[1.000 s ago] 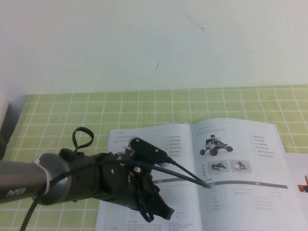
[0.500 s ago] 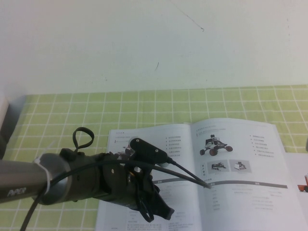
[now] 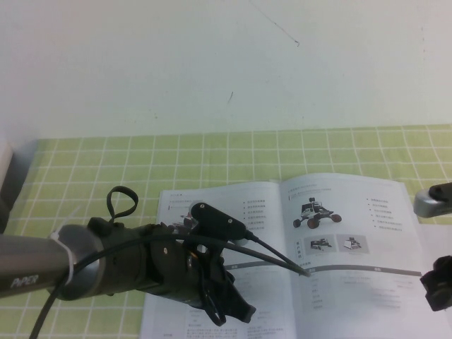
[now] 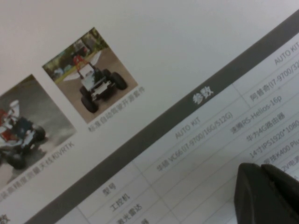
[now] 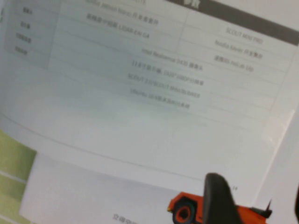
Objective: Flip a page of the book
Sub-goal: Open the closed book
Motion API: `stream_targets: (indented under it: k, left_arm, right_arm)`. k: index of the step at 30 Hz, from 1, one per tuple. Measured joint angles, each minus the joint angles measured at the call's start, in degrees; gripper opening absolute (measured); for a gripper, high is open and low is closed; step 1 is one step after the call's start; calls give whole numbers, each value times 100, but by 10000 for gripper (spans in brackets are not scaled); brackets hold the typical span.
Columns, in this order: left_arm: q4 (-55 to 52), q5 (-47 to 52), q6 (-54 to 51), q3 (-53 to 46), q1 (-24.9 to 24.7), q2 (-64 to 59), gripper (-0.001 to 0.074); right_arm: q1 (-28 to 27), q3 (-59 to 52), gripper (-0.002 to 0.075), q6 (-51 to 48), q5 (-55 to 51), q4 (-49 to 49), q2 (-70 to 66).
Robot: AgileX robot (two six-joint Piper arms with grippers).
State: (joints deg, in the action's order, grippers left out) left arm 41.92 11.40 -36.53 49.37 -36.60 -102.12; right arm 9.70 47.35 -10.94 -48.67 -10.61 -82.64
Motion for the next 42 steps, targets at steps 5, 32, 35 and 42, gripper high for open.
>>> stream_targets:
  k: [5, 32, 35, 42]
  left_arm:
    - [0, 24, 0, 0, 0, 0, -4]
    - [0, 36, -154, 0, 0, 0, -4]
    - [0, 36, -154, 0, 0, 0, -4]
    - [0, 36, -163, 0, 0, 0, -4]
  right_arm:
    - [0, 2, 402, 293, 490, -58, -425]
    - [-524, 13, 398, -147, 1316, -1145, -1580]
    - [-524, 13, 398, -156, 1337, -1145, -1623]
    - [-524, 13, 397, -156, 1301, -1005, -1623]
